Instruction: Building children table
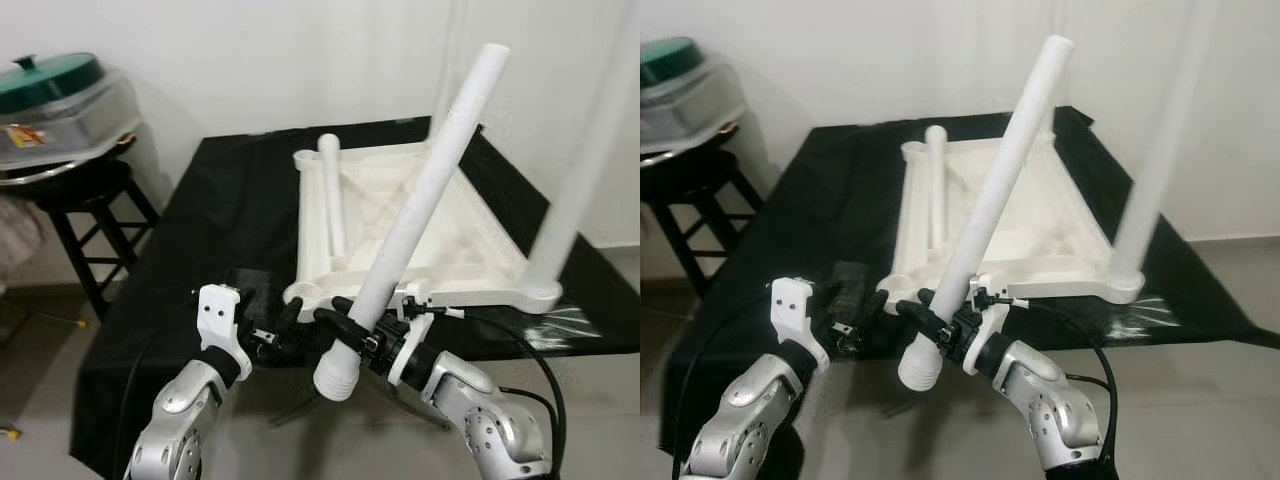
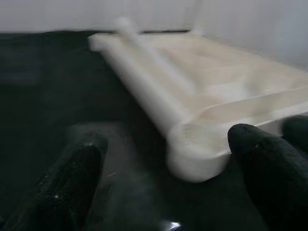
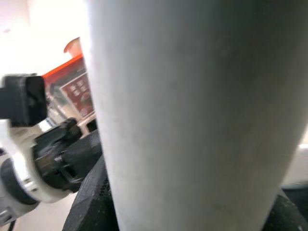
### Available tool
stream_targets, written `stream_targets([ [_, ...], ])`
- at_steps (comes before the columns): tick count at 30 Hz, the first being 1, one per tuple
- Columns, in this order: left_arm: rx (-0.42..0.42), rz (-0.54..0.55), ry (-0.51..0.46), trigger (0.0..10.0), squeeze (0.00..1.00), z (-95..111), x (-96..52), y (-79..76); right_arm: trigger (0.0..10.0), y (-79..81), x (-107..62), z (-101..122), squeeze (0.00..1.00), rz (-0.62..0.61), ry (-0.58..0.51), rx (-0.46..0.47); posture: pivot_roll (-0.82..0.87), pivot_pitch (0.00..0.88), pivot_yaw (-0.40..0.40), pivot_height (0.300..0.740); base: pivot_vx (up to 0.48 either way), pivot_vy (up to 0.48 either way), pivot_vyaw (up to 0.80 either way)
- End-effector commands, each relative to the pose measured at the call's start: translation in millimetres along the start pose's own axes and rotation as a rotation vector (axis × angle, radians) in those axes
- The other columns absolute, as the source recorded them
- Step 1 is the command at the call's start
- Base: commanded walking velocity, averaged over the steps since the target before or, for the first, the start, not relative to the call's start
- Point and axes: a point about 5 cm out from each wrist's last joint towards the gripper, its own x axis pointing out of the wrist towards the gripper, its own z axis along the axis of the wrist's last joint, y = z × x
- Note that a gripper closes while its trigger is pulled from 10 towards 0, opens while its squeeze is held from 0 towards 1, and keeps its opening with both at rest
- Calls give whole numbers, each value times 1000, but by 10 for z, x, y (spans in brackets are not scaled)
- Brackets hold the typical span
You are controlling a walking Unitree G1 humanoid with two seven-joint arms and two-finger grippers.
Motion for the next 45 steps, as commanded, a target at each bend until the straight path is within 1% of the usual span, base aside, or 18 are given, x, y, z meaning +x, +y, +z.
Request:
stream_targets([
  [1, 6, 9, 23, 10000, 0, -29, -18, 30, 10000, 23, 22, -6, 0, 16, 7, 0, -93, 69, 75, 740, 0, 292, 0],
  [11, 12, -11, 7, 10000, 0, 3, -16, 22, 10000, 19, 29, 5, 0, 14, 1, 0, -86, 68, 76, 740, 0, 29, 0],
  [14, 61, 6, -3, 10000, 0, 43, 11, 44, 10000, 16, 33, 33, 0, 6, -20, -21, -72, 62, 74, 740, 0, 0, 0],
  [17, 70, 18, -9, 10000, 0, 56, 24, 58, 10000, 10, 32, 47, 0, 0, -28, -28, -65, 60, 73, 740, 0, 0, 0],
  [19, 101, 60, -28, 10000, 0, 102, 46, 104, 10000, -56, 54, 130, 0, -65, -63, -74, -58, 55, 72, 740, 0, 0, 0],
  [21, 101, 60, -28, 10000, 0, 102, 46, 104, 10000, -56, 54, 130, 0, -65, -63, -74, -58, 55, 72, 740, 0, 0, 0],
  [24, 122, 106, -45, 10000, 0, 140, 23, 164, 10000, -93, 129, 274, 0, -142, -75, -218, -53, 55, 72, 740, 0, 0, 0],
  [25, 122, 106, -45, 10000, 0, 140, 23, 164, 10000, -93, 129, 274, 0, -142, -75, -218, -53, 55, 72, 740, 0, 0, 0],
  [26, 129, 108, -48, 10000, 0, 151, 16, 174, 10000, -58, 157, 326, 0, -129, -78, -258, -52, 55, 74, 740, 0, 0, 0],
  [27, 129, 108, -48, 10000, 0, 151, 16, 174, 10000, -58, 157, 326, 0, -129, -78, -258, -52, 55, 74, 740, 0, 0, 0],
  [28, 124, 107, -52, 10000, 0, 172, 18, 189, 10000, 4, 191, 429, 0, -103, -99, -289, -52, 54, 76, 740, 0, 0, 0],
  [29, 124, 107, -52, 10000, 0, 172, 18, 189, 10000, 4, 191, 429, 0, -103, -99, -289, -52, 54, 76, 740, 0, 0, 0],
  [30, 122, 108, -65, 10000, 0, 204, 21, 206, 10000, 66, 219, 539, 0, -77, -127, -319, -54, 55, 75, 740, 0, 0, 0],
  [33, 121, 110, -74, 10000, 0, 231, 24, 219, 10000, 114, 238, 627, 0, -59, -149, -341, -54, 55, 75, 740, 0, 0, 0],
  [36, 94, 109, -131, 10000, 0, 358, 22, 257, 10000, 257, 280, 932, 0, -14, -192, -437, -54, 60, 70, 740, 0, 0, 0],
  [40, 84, 109, -144, 10000, 0, 383, 19, 268, 10000, 280, 293, 987, 0, -7, -195, -454, -54, 60, 70, 740, 194, 0, -600],
  [42, 77, 110, -155, 10000, 0, 403, 7, 279, 10000, 296, 310, 1047, 0, -11, -207, -488, -52, 63, 62, 740, 294, 0, -400],
  [45, 77, 109, -157, 10000, 0, 404, 1, 278, 10000, 312, 332, 1022, 0, 24, -181, -462, -51, 64, 61, 740, 314, 0, -342],
])
